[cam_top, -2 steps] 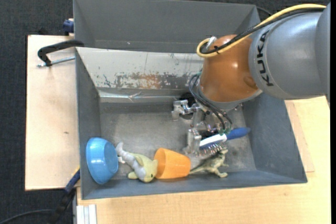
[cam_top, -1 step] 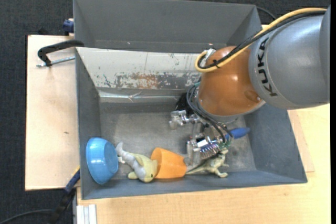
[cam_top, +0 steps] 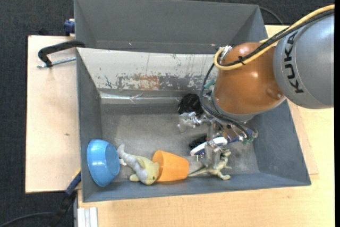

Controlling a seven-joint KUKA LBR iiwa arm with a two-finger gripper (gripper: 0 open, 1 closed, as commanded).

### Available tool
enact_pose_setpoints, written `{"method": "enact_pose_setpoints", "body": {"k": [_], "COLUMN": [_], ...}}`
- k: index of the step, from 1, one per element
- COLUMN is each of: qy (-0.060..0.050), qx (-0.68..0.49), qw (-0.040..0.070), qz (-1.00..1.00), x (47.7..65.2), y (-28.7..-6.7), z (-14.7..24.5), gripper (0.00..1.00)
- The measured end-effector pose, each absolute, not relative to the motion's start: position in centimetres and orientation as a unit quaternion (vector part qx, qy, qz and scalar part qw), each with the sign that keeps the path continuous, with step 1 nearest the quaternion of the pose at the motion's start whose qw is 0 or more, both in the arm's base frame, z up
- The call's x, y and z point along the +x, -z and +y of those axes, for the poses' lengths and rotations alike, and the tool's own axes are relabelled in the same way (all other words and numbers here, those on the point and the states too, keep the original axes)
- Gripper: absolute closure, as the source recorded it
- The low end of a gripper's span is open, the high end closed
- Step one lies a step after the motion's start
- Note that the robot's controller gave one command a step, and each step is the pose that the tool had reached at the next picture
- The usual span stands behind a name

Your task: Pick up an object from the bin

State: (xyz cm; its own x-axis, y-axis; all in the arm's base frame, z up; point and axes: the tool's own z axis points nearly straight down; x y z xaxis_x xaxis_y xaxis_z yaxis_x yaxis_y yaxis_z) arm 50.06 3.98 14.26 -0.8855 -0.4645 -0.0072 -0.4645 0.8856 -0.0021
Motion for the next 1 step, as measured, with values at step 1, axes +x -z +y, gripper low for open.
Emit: {"method": "enact_pose_setpoints", "body": {"k": [1], "qy": [-0.001], "qx": [-0.293], "qw": [-0.002], "qz": [0.956], "x": [51.79], "y": [-6.75], "z": [4.11], "gripper": [0.0]}}
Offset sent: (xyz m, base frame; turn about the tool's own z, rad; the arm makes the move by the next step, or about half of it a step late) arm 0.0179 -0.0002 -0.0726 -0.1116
